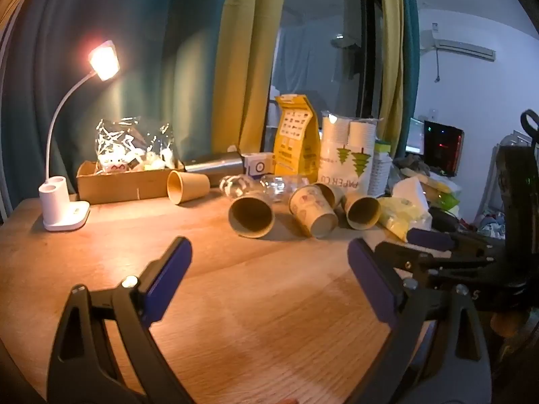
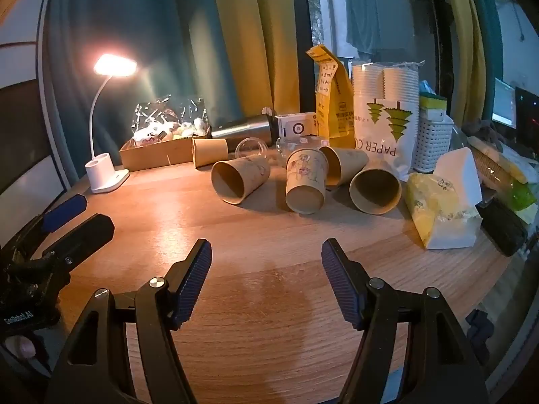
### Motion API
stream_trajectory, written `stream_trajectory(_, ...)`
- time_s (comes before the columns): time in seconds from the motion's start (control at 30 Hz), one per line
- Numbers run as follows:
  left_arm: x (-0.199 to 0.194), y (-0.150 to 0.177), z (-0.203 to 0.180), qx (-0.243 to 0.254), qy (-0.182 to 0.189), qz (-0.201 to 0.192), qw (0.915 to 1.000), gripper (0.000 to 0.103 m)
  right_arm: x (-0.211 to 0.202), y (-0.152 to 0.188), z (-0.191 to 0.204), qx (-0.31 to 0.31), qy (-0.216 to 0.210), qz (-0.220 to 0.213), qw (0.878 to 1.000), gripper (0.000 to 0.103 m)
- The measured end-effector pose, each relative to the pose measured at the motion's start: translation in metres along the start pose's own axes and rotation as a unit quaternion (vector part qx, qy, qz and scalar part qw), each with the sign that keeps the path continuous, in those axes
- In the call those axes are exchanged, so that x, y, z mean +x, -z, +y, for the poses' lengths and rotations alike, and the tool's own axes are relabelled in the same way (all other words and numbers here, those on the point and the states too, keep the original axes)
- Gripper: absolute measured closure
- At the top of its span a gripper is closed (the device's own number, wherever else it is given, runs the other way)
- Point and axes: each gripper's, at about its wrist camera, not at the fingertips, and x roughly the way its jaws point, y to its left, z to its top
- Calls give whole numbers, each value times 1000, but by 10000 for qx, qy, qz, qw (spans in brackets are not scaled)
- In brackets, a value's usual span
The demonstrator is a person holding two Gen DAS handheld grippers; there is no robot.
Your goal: Flip cup upside down
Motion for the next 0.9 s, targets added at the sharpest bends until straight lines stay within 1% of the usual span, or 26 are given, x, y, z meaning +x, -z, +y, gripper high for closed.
stream_trajectory(0.27,-1,1,-2,64,15,11,10000,8,1,1,-4,93,-33,3,10000,32)
stream_trajectory(0.9,1,-1,1,9,-21,46,10000,8,4,4,-3,90,-38,52,9999,32)
